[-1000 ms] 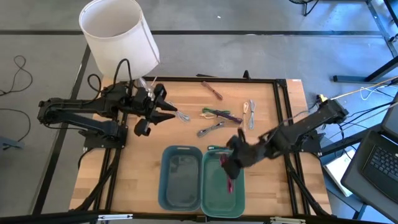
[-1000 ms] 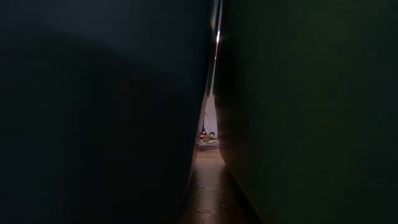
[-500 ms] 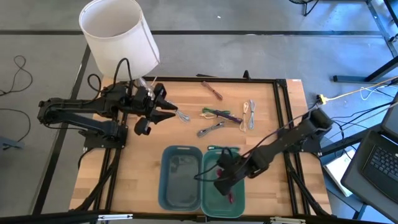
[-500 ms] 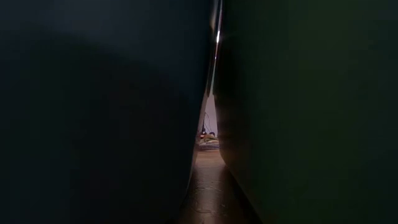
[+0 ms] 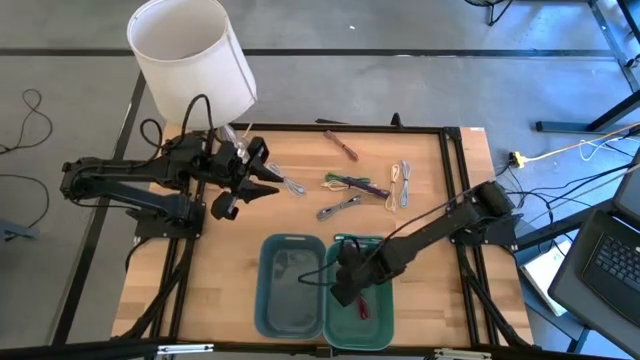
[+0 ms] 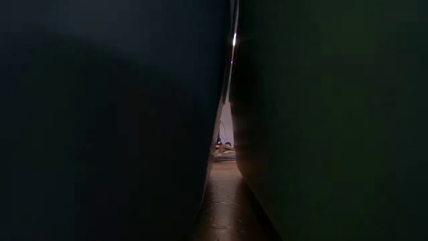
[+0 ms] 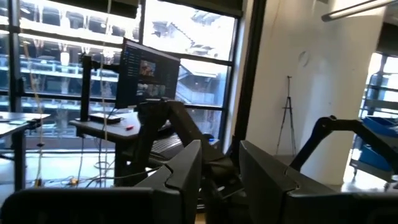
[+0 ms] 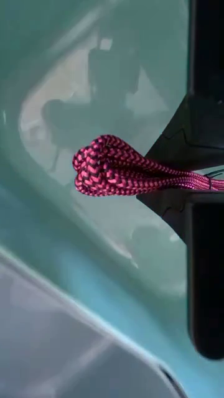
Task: Pick and place USB-C Cables
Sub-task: Put the black and red charger cable into the green container, then put the black and violet charger cable into the green container
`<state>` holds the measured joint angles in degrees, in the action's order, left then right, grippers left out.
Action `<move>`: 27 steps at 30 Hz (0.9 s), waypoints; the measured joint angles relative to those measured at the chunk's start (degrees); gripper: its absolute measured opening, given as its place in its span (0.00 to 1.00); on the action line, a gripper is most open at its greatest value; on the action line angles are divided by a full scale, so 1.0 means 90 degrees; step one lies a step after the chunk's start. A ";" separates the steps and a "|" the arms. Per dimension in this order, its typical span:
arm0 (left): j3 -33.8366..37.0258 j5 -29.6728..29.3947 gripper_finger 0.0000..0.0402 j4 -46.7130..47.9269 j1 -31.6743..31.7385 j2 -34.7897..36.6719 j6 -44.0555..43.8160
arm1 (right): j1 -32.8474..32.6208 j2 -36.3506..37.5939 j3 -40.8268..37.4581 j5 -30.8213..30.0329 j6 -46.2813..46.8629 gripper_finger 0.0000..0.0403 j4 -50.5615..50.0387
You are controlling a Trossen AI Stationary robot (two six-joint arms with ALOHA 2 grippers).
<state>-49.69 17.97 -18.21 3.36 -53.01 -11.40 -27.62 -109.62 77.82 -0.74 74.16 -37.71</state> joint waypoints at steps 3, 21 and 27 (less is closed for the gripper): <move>0.0000 0.0042 0.25 -0.0001 0.0000 0.0000 -0.0058 | 0.0097 -0.0119 0.0000 0.0092 -0.0105 0.07 -0.0156; 0.0000 0.0139 0.25 0.0020 0.0000 -0.0002 -0.0148 | 0.0091 -0.0133 0.0127 0.0375 -0.0104 0.41 -0.0500; 0.0000 0.0139 0.25 0.0006 0.0000 -0.0002 -0.0148 | 0.0084 -0.0121 0.1042 -0.0109 -0.0263 0.45 -0.1422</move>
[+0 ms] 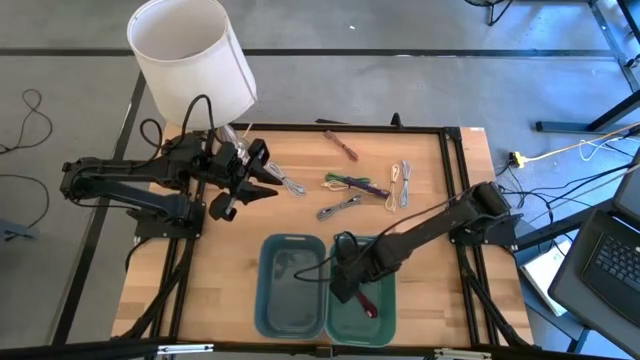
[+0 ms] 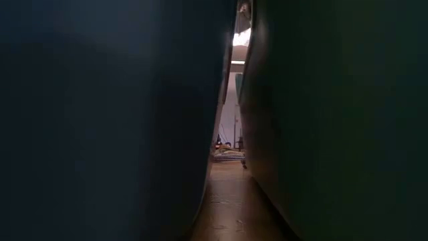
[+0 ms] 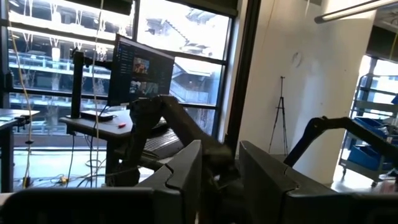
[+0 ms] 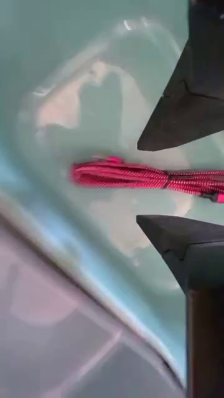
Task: Pick and place USB-C Cables
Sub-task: Put the black and violet charger cable into the green container
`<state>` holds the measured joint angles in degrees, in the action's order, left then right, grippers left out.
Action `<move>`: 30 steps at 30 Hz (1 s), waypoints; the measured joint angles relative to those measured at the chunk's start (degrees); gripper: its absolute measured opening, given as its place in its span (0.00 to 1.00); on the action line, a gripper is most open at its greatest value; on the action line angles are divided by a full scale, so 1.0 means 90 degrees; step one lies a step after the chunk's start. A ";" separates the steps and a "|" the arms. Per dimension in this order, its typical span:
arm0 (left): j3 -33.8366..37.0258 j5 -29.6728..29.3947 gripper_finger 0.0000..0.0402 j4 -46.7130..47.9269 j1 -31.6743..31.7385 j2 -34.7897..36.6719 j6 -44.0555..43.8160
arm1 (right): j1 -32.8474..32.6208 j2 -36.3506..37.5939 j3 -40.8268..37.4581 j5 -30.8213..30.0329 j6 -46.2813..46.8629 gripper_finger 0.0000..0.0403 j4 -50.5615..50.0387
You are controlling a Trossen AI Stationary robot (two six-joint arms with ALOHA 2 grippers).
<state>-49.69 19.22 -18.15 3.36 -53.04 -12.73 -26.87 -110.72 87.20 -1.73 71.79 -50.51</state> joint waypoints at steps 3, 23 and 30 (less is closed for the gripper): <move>0.0000 0.0000 0.24 0.0000 0.0000 0.0000 -0.0002 | -0.0050 0.0000 0.0964 -0.0602 -0.0297 0.44 -0.1175; 0.0002 0.0023 0.24 0.0041 0.0000 -0.0005 -0.0335 | 0.0289 0.0238 0.3858 -0.3642 -0.3169 0.27 -0.4399; 0.0002 0.0216 0.24 0.0035 -0.0008 -0.0005 -0.0338 | 0.1717 0.0221 0.2481 -0.2568 -0.4955 0.26 -0.3900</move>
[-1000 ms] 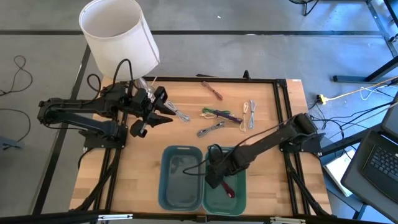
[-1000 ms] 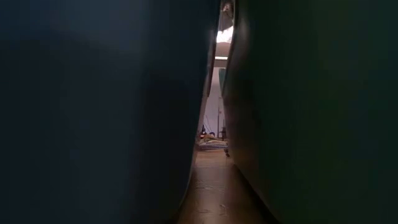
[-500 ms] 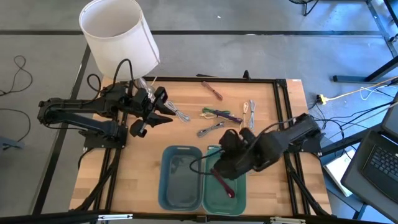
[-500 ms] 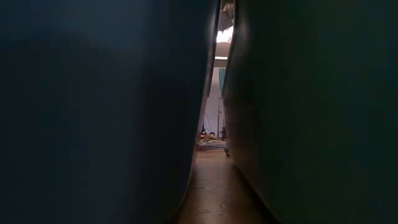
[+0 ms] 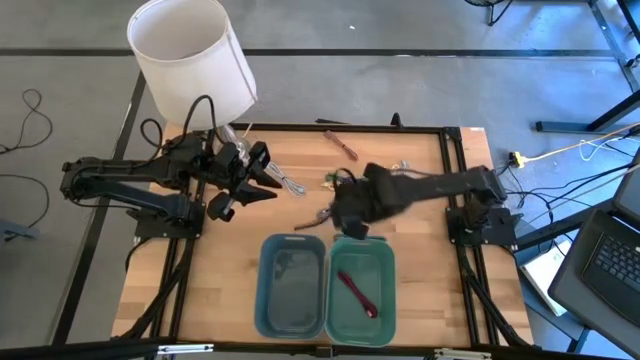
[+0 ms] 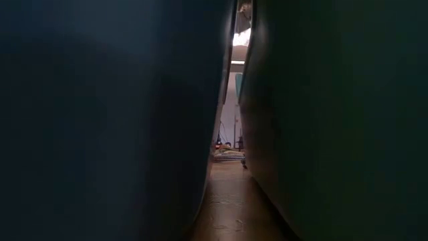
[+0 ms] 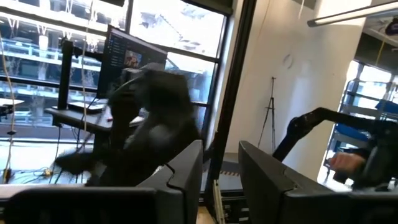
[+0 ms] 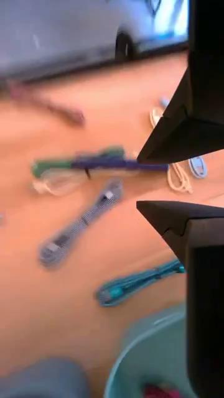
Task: Pick and place USB-C Cables
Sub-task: Put the black and violet charger cable into the green container
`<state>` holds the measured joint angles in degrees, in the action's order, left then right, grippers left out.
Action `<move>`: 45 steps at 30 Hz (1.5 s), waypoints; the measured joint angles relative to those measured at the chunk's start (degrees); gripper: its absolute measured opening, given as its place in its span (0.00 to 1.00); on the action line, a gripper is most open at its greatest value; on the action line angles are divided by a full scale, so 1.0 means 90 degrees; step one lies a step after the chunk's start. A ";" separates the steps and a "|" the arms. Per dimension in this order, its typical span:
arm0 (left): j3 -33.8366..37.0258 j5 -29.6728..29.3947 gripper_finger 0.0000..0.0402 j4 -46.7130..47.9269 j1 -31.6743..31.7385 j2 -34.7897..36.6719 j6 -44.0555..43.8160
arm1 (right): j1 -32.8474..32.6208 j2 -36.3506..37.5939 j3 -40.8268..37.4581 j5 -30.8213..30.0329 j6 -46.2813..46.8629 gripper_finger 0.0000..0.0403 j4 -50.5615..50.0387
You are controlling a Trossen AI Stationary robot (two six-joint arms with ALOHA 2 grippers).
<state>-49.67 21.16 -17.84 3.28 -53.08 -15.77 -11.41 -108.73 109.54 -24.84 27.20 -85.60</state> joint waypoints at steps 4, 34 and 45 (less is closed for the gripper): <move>0.0000 0.0016 0.23 -0.0027 -0.0079 0.0000 0.0000 | 0.0628 -0.0007 -0.0804 0.1157 -0.1282 0.27 0.1188; 0.0000 -0.0055 0.23 -0.0038 -0.0361 0.0000 0.0002 | 0.2379 0.0000 -0.3939 0.2193 -0.2178 0.26 0.2569; 0.0000 -0.0060 0.23 -0.0022 -0.0361 0.0000 0.0001 | 0.2490 0.0216 -0.4004 0.1877 -0.2295 0.26 0.2575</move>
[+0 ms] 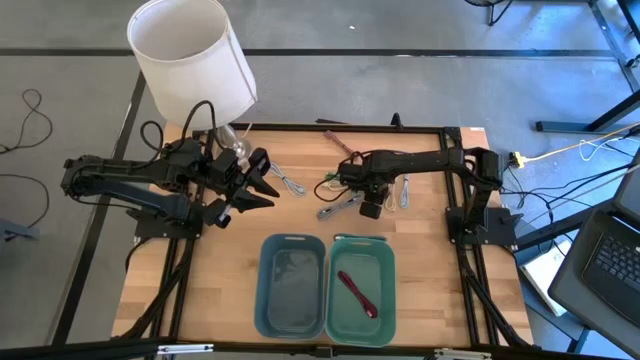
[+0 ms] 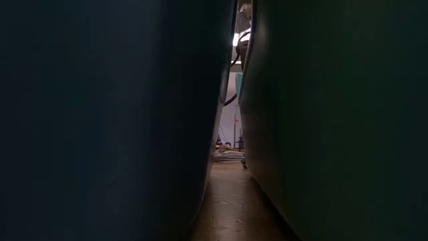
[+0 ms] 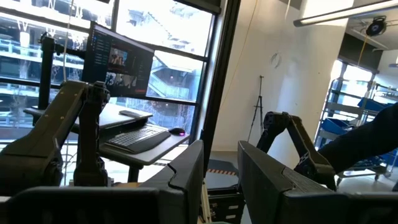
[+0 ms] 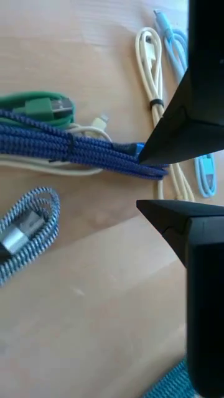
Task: Pick and place USB-C Cables
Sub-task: Put the black and violet charger cable into the green container
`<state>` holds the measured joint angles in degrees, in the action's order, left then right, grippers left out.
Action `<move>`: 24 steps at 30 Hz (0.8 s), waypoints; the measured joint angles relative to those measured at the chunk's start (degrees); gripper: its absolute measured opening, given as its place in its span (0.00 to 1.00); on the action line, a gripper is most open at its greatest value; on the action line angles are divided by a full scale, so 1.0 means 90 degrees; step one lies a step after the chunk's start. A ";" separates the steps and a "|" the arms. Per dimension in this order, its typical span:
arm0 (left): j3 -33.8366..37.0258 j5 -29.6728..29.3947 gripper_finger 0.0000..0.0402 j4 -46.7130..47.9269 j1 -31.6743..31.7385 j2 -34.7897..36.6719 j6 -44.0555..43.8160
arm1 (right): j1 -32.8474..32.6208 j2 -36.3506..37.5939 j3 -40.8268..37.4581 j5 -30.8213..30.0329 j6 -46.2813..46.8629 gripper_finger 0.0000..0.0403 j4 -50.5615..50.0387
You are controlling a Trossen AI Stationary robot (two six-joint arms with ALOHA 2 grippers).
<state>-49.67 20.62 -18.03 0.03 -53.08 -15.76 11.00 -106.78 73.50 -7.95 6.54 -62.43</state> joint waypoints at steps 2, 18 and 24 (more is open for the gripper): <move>0.0000 0.0000 0.23 0.0001 0.0000 0.0000 -0.0001 | 0.0096 0.0000 -0.0059 0.0000 -0.0019 0.26 0.0054; 0.0000 0.0001 0.23 0.0001 0.0000 0.0000 -0.0120 | 0.0360 0.0010 -0.1016 0.0393 0.0229 0.09 0.0738; 0.0000 0.0002 0.23 0.0004 0.0000 0.0000 -0.0120 | 0.0337 0.0023 -0.0945 0.0361 0.0323 0.01 0.0702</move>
<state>-49.67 20.64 -18.00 0.03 -53.08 -16.84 14.03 -106.58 64.99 -4.70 9.45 -56.12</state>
